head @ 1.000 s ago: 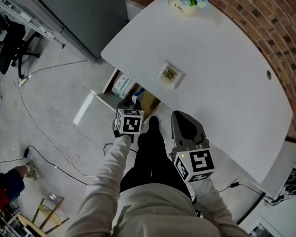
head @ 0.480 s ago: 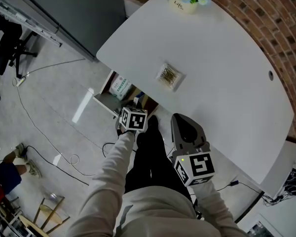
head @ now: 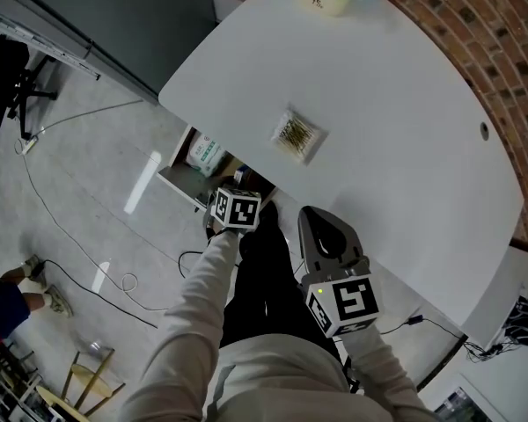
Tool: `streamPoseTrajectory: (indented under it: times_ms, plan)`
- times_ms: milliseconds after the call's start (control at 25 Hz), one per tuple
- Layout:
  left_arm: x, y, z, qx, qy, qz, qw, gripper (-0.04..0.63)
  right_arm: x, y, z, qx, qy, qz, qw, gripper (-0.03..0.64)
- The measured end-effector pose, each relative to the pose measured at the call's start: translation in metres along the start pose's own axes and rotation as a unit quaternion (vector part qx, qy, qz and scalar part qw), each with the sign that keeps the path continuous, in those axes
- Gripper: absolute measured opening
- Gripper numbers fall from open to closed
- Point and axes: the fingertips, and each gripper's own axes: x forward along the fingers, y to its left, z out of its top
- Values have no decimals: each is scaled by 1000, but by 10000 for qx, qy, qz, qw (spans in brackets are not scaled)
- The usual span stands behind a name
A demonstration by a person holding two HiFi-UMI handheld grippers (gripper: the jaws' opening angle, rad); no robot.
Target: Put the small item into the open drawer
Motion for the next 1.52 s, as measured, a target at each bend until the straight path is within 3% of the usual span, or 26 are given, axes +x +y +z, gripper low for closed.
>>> streamPoseTrajectory:
  times_ms: [800, 1280, 1520]
  plan:
    - [35, -5, -3, 291, 434, -25, 9986, 104, 9, -15, -4, -3, 124, -42, 9999, 26]
    - [22, -11, 1, 153, 236, -343, 9990, 178, 7, -8, -9, 134, 150, 15, 9998, 26]
    - [-8, -9, 17, -87, -152, -403, 9990, 178, 2, -6, -13, 146, 150, -25, 9998, 26]
